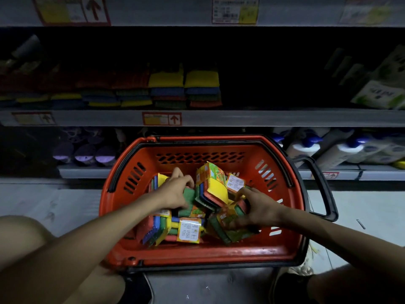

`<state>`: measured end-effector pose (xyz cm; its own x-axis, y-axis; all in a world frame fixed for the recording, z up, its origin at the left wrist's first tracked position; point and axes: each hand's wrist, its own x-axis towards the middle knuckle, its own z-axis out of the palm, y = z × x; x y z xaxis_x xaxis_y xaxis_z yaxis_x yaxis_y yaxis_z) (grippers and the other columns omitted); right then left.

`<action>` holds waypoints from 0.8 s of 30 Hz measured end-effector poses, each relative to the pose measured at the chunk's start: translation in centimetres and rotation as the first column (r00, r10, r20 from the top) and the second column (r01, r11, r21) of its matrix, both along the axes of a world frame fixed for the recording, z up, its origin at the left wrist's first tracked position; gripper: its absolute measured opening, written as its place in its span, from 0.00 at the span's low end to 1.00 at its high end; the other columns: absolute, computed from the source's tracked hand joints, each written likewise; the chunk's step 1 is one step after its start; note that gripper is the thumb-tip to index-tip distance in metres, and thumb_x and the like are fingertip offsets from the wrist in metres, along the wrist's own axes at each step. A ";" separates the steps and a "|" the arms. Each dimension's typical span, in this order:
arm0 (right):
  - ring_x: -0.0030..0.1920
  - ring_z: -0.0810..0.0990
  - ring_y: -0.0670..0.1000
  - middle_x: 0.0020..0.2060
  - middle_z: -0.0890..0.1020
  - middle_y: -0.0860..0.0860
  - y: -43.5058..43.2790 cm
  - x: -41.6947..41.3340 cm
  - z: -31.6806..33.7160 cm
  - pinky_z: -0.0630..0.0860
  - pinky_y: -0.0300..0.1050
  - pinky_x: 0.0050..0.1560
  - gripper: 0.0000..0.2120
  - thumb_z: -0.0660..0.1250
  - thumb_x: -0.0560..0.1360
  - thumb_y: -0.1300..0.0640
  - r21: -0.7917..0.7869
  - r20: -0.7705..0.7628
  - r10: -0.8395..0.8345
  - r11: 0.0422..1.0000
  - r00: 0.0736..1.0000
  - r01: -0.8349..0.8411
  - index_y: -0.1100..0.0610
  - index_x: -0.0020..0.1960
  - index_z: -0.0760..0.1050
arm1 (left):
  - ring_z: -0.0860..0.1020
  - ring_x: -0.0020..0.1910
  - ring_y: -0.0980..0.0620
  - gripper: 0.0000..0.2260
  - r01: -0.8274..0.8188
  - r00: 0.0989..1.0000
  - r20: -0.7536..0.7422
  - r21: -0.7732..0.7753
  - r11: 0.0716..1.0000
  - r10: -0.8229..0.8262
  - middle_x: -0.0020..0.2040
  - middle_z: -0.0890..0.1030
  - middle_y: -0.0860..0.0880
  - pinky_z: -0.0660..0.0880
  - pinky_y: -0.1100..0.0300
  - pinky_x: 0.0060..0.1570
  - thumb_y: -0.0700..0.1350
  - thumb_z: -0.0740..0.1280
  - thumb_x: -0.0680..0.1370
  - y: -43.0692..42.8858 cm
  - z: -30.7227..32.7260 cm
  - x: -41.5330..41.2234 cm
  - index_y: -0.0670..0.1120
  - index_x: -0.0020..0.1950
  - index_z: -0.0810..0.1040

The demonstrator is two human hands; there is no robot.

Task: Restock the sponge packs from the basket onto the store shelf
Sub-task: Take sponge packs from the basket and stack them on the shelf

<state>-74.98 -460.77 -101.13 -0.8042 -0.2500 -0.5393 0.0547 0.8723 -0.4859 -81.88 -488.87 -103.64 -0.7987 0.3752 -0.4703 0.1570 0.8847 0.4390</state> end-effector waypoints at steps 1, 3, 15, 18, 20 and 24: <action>0.56 0.77 0.50 0.59 0.72 0.49 0.0 -0.1 0.1 0.79 0.47 0.57 0.42 0.80 0.58 0.32 0.009 -0.002 0.006 1.000 1.000 -0.006 0.50 0.65 0.71 | 0.71 0.49 0.53 0.24 -0.022 1.000 -0.007 0.035 0.999 0.022 0.56 0.62 0.50 0.77 0.56 0.49 0.44 0.82 0.68 -0.1 0.2 -0.3 0.52 0.57 0.75; 0.58 0.77 0.52 0.59 0.71 0.50 0.0 -0.2 0.2 0.78 0.49 0.60 0.43 0.81 0.58 0.34 0.010 -0.003 0.011 1.000 1.000 -0.011 0.51 0.66 0.71 | 0.70 0.53 0.53 0.24 -0.064 0.997 -0.026 0.057 0.996 0.066 0.56 0.62 0.51 0.75 0.61 0.51 0.44 0.82 0.68 -0.4 0.2 -0.5 0.52 0.59 0.77; 0.59 0.80 0.59 0.64 0.73 0.53 -0.8 0.6 0.3 0.78 0.48 0.55 0.40 0.72 0.68 0.32 0.311 -0.099 0.309 0.913 0.946 -0.266 0.50 0.72 0.66 | 0.73 0.59 0.46 0.30 -0.126 0.989 -0.085 -0.087 0.988 0.118 0.59 0.69 0.48 0.75 0.54 0.53 0.59 0.80 0.65 0.9 -0.5 1.6 0.55 0.62 0.74; 0.59 0.81 0.58 0.63 0.79 0.55 -0.9 0.8 -0.1 0.76 0.47 0.56 0.40 0.72 0.71 0.34 0.275 -0.071 0.272 0.930 0.960 -0.244 0.50 0.75 0.61 | 0.74 0.55 0.50 0.24 -0.197 0.980 -0.020 0.074 0.978 0.199 0.56 0.66 0.50 0.77 0.55 0.52 0.49 0.82 0.65 1.2 0.6 0.4 0.52 0.55 0.74; 0.61 0.80 0.60 0.65 0.79 0.57 -0.8 0.7 0.1 0.76 0.48 0.57 0.41 0.73 0.72 0.36 0.255 -0.037 0.262 0.935 0.964 -0.244 0.50 0.76 0.60 | 0.73 0.56 0.49 0.22 -0.234 0.972 -0.003 0.116 0.965 0.236 0.56 0.65 0.49 0.76 0.57 0.52 0.45 0.81 0.66 1.2 1.8 -0.4 0.50 0.55 0.75; 0.59 0.79 0.60 0.62 0.74 0.55 -0.5 -0.3 2.6 0.77 0.49 0.57 0.38 0.75 0.68 0.36 0.280 0.010 0.247 0.930 0.969 -0.240 0.51 0.70 0.65 | 0.75 0.47 0.50 0.18 -0.370 0.929 0.096 0.156 0.916 0.358 0.58 0.65 0.47 0.78 0.58 0.27 0.42 0.78 0.69 -0.4 5.4 -2.4 0.49 0.56 0.79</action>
